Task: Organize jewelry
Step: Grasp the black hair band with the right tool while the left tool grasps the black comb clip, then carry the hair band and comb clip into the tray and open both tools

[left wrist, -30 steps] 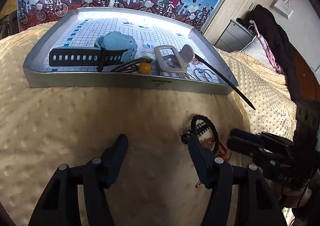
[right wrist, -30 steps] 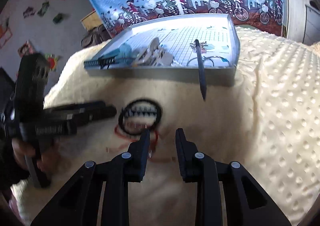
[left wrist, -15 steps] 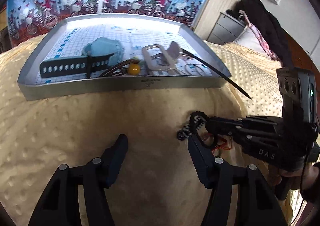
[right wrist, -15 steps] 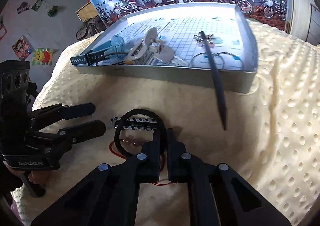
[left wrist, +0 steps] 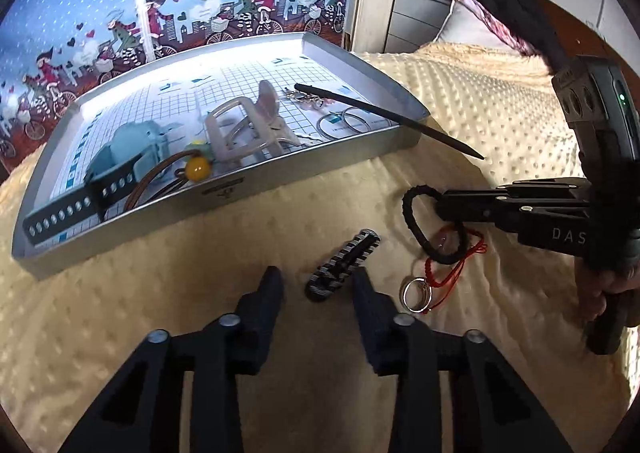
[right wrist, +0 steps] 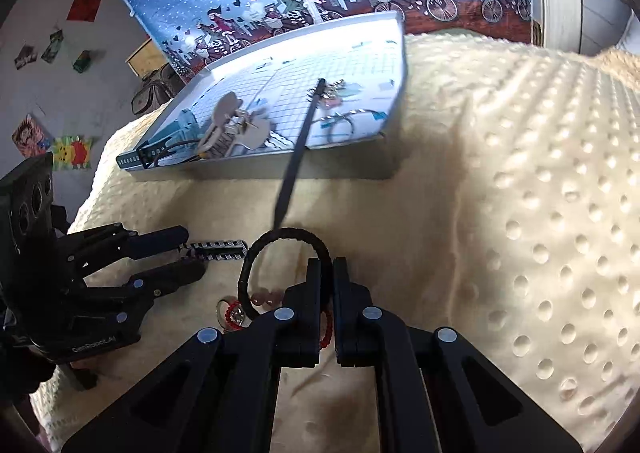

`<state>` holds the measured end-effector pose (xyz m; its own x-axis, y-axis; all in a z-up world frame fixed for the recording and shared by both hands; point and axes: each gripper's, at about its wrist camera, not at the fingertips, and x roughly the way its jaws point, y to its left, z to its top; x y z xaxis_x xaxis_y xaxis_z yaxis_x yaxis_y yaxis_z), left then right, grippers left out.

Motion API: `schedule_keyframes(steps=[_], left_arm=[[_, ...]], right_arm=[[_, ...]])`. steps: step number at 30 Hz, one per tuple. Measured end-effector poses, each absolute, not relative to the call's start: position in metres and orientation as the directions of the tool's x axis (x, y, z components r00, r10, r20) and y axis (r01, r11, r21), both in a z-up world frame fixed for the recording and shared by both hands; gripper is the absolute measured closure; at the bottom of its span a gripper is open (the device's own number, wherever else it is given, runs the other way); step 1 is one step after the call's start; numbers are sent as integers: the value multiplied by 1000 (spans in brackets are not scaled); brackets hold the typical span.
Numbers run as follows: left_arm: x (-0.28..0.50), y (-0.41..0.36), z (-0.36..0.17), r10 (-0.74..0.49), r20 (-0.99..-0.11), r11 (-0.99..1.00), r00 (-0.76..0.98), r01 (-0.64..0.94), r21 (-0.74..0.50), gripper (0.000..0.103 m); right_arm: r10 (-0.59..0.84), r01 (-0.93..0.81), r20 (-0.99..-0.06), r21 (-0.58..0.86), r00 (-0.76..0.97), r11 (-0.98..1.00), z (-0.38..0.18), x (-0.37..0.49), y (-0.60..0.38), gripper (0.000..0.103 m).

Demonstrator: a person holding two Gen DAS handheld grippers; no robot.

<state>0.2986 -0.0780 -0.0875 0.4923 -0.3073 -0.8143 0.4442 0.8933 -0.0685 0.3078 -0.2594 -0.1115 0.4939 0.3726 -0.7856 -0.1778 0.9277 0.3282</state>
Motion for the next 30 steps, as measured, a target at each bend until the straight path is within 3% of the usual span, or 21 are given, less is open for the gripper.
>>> schedule_keyframes(steps=[3,14,22,30], left_arm=[[300,-80,-87,-302,-814,891,496,450,-57,86],[300,-74,-88,-333,-809,914,484,377,-150,87],[275,-66,-86,-343,-800,923,493,335,-189,87],[247,-47,-77,-332,-785,938,523,272,-215,87]], right_arm=[[384,-181,-788,340,482,923,-117,308,-258,98],[409,-204,-792,354,454,913,-119,326,-250,97],[566,-224,-700,525,435,821,-117,303,-260,98],[586,-264,-664,527,465,808,-103,276,-254,98]])
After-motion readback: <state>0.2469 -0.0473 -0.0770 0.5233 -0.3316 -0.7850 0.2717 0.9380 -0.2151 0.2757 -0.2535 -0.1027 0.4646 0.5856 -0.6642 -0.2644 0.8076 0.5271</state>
